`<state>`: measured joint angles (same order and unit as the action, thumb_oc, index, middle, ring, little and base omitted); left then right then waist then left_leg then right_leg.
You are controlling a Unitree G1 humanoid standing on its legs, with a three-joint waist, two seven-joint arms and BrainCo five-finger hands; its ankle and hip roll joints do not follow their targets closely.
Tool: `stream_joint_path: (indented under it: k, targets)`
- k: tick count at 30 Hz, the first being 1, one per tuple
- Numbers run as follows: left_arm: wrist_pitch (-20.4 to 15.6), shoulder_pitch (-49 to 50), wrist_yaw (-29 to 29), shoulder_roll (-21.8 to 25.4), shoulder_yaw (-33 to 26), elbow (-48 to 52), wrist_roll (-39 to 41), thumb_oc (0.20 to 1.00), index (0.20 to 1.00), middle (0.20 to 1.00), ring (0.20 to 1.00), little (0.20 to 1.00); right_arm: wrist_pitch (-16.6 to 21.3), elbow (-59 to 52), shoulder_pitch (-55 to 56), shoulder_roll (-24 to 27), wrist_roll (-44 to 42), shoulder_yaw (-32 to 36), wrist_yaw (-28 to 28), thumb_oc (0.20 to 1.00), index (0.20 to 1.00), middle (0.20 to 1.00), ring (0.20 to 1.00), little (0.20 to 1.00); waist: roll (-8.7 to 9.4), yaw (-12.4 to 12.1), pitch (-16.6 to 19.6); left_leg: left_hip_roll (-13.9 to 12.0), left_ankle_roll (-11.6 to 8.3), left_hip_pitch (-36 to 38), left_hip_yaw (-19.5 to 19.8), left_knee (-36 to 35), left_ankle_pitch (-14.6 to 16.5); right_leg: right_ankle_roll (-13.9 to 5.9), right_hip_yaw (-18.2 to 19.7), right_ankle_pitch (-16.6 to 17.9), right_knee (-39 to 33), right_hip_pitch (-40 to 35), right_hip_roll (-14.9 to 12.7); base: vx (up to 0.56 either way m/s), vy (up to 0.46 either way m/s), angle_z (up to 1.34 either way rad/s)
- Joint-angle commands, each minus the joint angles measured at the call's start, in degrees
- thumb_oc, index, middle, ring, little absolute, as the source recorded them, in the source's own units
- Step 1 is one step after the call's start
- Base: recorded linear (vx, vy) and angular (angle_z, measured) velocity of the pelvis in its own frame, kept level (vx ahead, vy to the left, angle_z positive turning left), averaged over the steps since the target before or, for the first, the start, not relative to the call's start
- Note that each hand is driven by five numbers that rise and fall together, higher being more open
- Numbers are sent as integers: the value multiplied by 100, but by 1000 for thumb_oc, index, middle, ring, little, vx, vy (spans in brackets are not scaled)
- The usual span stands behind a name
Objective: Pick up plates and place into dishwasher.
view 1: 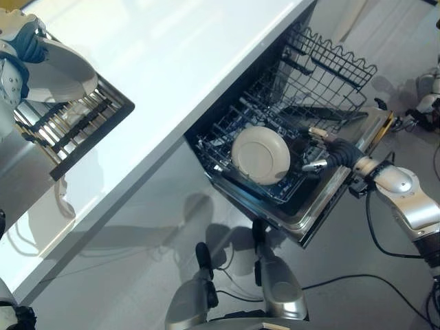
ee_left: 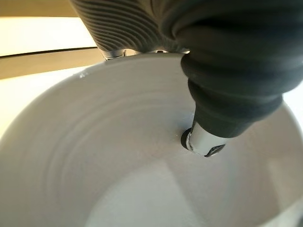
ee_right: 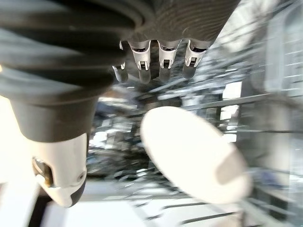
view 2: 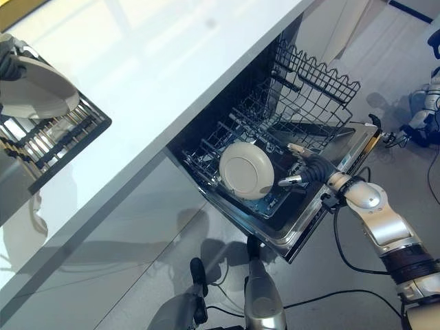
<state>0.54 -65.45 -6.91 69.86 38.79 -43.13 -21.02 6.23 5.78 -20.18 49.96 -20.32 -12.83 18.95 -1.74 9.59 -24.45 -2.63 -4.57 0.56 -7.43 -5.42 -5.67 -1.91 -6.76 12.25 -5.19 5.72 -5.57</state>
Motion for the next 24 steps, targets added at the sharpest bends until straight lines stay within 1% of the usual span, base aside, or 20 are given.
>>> stream_joint_path:
  k: [1, 4, 6, 9, 10, 11, 16, 19, 22, 24]
  targets:
    - [-339, 295, -686, 45, -606, 385, 629, 200, 200, 200, 200, 200, 780, -584, 18, -50, 142, 402, -140, 1000, 1000, 1000, 1000, 1000, -109, -178, 535, 246, 156, -67, -61, 269, 787, -609, -71, -962, 309, -165, -301, 50, -77, 3]
    - [-470, 756, -711, -258, -922, 655, 770, 200, 200, 200, 200, 200, 800, -625, -222, -276, 308, 184, -294, 1000, 1000, 1000, 1000, 1000, -139, -282, 742, 233, 153, 63, -8, 313, 845, -593, -127, -1037, 329, -347, -316, 83, -97, 6]
    - [-505, 881, -661, -407, -978, 729, 856, 200, 200, 200, 200, 200, 719, -594, -411, -352, 397, 8, -435, 1000, 1000, 1000, 1000, 1000, -154, -323, 862, 226, 148, 154, 23, 300, 859, -591, -164, -1065, 317, -466, -318, 89, -87, 14]
    - [-657, 1011, -596, -657, -1033, 867, 1104, 200, 200, 200, 200, 200, 626, -581, -728, -487, 388, -291, -653, 1000, 1000, 1000, 1000, 1000, -159, -442, 1074, 213, 130, 297, 84, 261, 867, -587, -225, -1117, 279, -672, -311, 73, -81, 11]
    - [-681, 1036, -601, -669, -1049, 879, 1123, 200, 200, 200, 200, 200, 636, -580, -748, -500, 395, -318, -681, 1000, 1000, 1000, 1000, 1000, -162, -439, 1081, 212, 128, 317, 92, 252, 866, -586, -232, -1122, 273, -696, -309, 80, -93, 7]
    - [-769, 1107, -585, -806, -1068, 966, 1146, 200, 200, 200, 200, 200, 616, -565, -889, -617, 410, -449, -808, 1000, 1000, 1000, 1000, 1000, -153, -513, 1177, 204, 122, 381, 117, 233, 867, -583, -278, -1138, 254, -794, -312, 67, -80, 10]
    - [-1055, 1127, -566, -1315, -1064, 1143, 1517, 200, 200, 200, 200, 200, 543, -460, -1494, -1078, 698, -906, -1370, 1000, 1000, 1000, 1000, 1000, -127, -722, 1427, 191, 95, 507, 249, 159, 845, -571, -404, -1185, 191, -1022, -298, 52, -83, 12]
    - [-1275, 1095, -520, -1595, -984, 1263, 1573, 200, 200, 200, 200, 200, 349, -309, -1873, -1305, 814, -1182, -1651, 1000, 1000, 1000, 1000, 1000, -93, -858, 1575, 181, 89, 552, 321, 147, 837, -559, -499, -1204, 156, -1138, -297, 39, -75, 7]
    - [-1383, 1071, -491, -1767, -913, 1461, 1578, 200, 200, 200, 200, 200, 289, -41, -2111, -1421, 969, -1363, -1924, 1000, 1000, 1000, 1000, 1000, -67, -951, 1677, 166, 88, 582, 359, 150, 839, -548, -566, -1223, 142, -1212, -296, 34, -68, 13]
    - [-1372, 1055, -422, -1851, -872, 1654, 1627, 200, 200, 200, 200, 200, 252, 116, -2239, -1481, 957, -1435, -2005, 1000, 1000, 1000, 1000, 1000, -51, -1005, 1719, 156, 90, 601, 387, 160, 846, -538, -601, -1241, 148, -1254, -295, 26, -63, 9]
